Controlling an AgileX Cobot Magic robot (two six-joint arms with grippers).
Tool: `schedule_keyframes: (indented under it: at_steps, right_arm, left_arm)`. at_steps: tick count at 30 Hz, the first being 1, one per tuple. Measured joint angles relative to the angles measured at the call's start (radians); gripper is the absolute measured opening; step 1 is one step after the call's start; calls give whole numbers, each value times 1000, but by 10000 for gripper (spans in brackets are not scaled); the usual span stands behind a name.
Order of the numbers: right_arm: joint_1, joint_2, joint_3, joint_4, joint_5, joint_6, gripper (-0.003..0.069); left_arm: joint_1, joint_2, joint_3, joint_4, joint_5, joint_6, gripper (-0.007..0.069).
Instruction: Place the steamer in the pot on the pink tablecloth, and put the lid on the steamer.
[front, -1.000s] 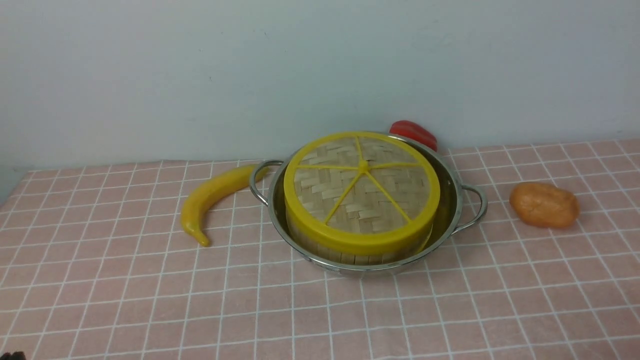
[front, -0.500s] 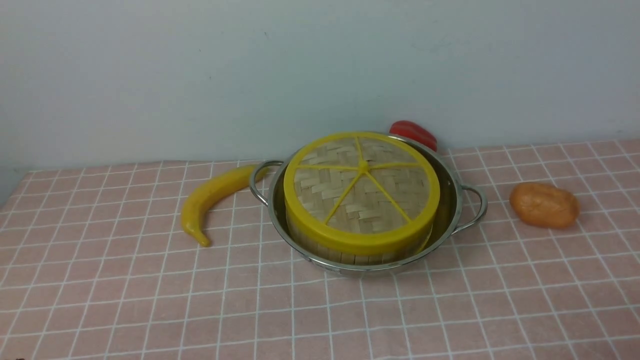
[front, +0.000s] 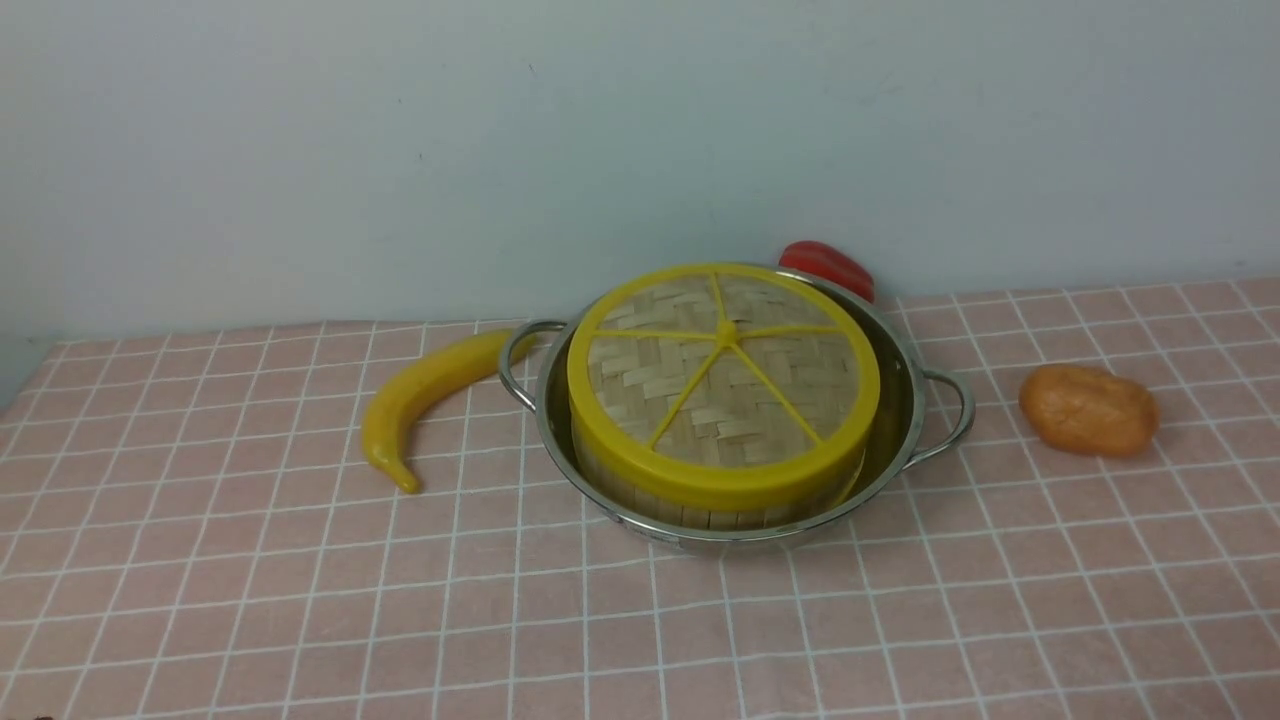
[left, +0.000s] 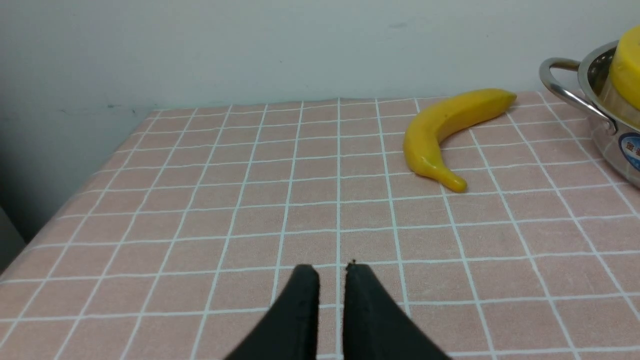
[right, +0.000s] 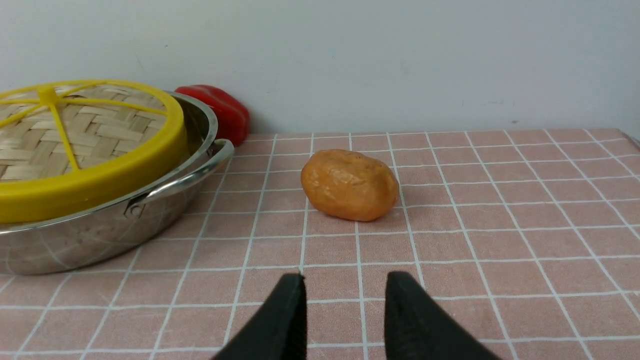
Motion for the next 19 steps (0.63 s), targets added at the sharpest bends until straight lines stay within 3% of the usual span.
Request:
schedule_keyframes:
  at_steps: [19]
  right_arm:
    - [0, 0, 0, 0, 0, 0, 242]
  left_arm:
    - [0, 0, 0, 0, 0, 0, 96]
